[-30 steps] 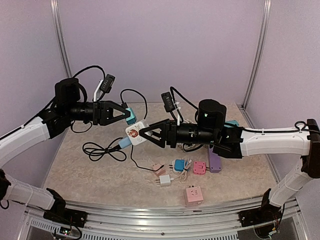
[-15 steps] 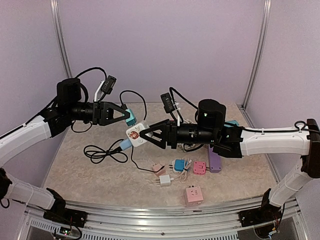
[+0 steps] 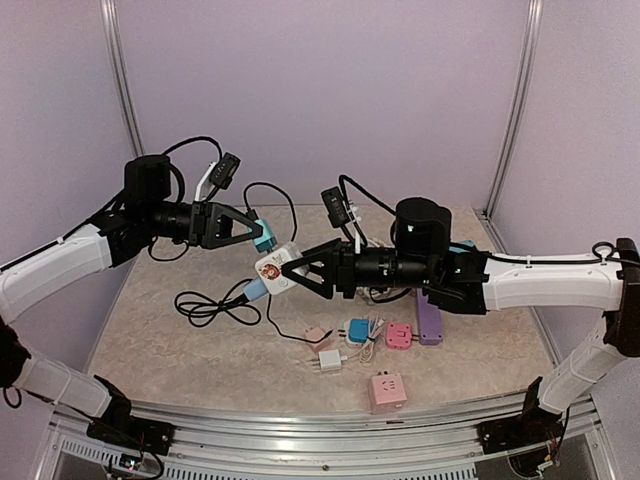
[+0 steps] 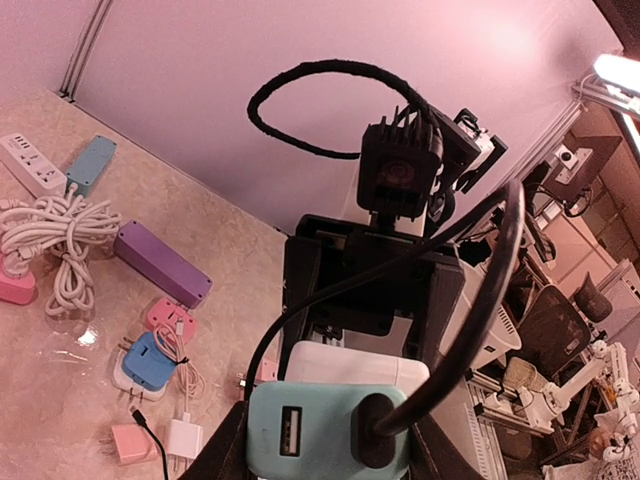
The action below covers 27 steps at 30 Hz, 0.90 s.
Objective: Pull the plug off the socket
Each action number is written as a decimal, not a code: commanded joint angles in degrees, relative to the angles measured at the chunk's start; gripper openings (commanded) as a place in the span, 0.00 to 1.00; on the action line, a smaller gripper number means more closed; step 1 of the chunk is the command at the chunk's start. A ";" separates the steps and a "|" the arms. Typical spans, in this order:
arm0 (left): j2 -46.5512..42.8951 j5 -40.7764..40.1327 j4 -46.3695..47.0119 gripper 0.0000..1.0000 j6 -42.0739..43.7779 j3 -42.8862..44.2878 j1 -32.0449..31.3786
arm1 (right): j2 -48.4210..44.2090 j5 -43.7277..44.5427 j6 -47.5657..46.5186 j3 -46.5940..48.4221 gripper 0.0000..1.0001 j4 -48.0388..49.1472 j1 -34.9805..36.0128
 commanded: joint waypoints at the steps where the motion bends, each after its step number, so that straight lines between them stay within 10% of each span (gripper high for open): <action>1: -1.42 -11.44 -1.38 0.00 -2.43 1.21 5.04 | -3.23 4.82 -1.66 -1.62 0.00 -7.14 -0.63; 27: -5.91 -10.25 2.91 0.01 -1.64 -0.75 4.94 | -1.89 -2.24 0.02 -2.86 0.00 -7.95 -3.71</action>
